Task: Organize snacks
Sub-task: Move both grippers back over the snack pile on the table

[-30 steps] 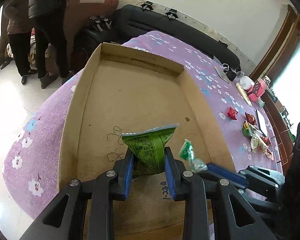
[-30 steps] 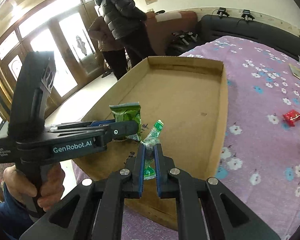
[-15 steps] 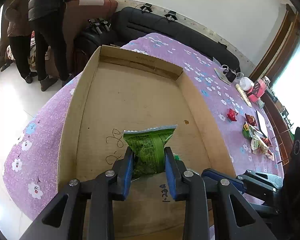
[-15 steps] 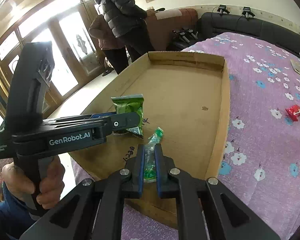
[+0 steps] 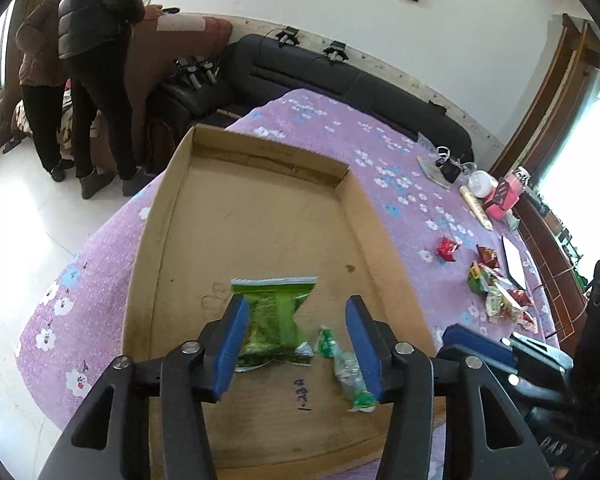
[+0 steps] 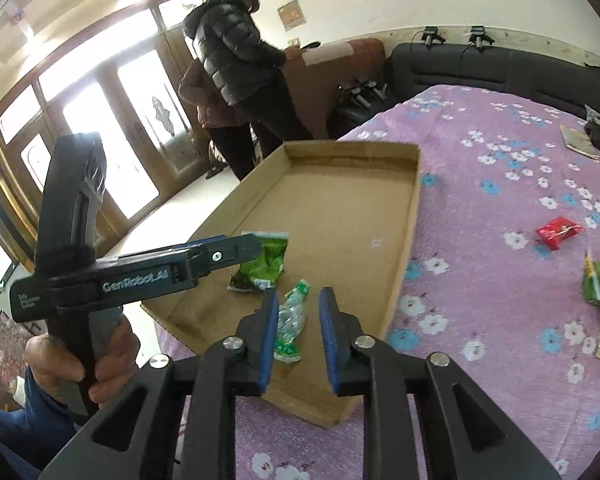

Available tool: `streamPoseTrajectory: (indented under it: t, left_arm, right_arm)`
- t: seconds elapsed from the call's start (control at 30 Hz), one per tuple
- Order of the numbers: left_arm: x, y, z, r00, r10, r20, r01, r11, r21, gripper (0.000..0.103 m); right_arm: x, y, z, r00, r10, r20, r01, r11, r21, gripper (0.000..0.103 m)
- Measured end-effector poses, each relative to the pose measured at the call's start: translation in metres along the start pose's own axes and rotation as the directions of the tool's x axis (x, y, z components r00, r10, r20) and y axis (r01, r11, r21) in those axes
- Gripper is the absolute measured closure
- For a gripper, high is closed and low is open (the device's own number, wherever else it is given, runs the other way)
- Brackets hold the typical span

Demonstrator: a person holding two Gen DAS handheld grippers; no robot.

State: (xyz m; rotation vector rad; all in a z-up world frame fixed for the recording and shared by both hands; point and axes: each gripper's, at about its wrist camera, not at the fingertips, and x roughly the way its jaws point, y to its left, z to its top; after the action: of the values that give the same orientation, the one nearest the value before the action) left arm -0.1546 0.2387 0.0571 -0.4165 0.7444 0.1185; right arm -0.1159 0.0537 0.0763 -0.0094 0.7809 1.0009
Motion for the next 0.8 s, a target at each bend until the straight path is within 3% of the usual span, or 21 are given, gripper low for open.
streamPoseTrajectory:
  t: [0.23, 0.5, 0.63, 0.8]
  left_arm:
    - [0.0, -0.036, 0.002, 0.999, -0.041, -0.005, 0.041, 0.997, 0.068, 0.048]
    - [0.016, -0.104, 0.001, 0.994, -0.095, -0.052, 0.103, 0.977, 0.185, 0.048]
    - [0.034, -0.144, -0.005, 0.986, -0.129, -0.102, 0.15, 0.96, 0.236, 0.049]
    - [0.062, -0.193, -0.013, 0.972, -0.144, -0.183, 0.193, 0.939, 0.285, 0.049]
  right_arm:
    - [-0.037, -0.048, 0.008, 0.997, -0.035, 0.064, 0.026, 0.992, 0.124, 0.066]
    - [-0.091, -0.131, 0.007, 0.979, -0.176, 0.102, 0.146, 0.957, 0.251, 0.066]
    - [-0.119, -0.192, 0.009, 0.97, -0.221, 0.1, 0.161, 0.895, 0.417, 0.066]
    - [-0.12, -0.242, 0.008, 0.955, -0.29, 0.068, 0.219, 0.839, 0.498, 0.066]
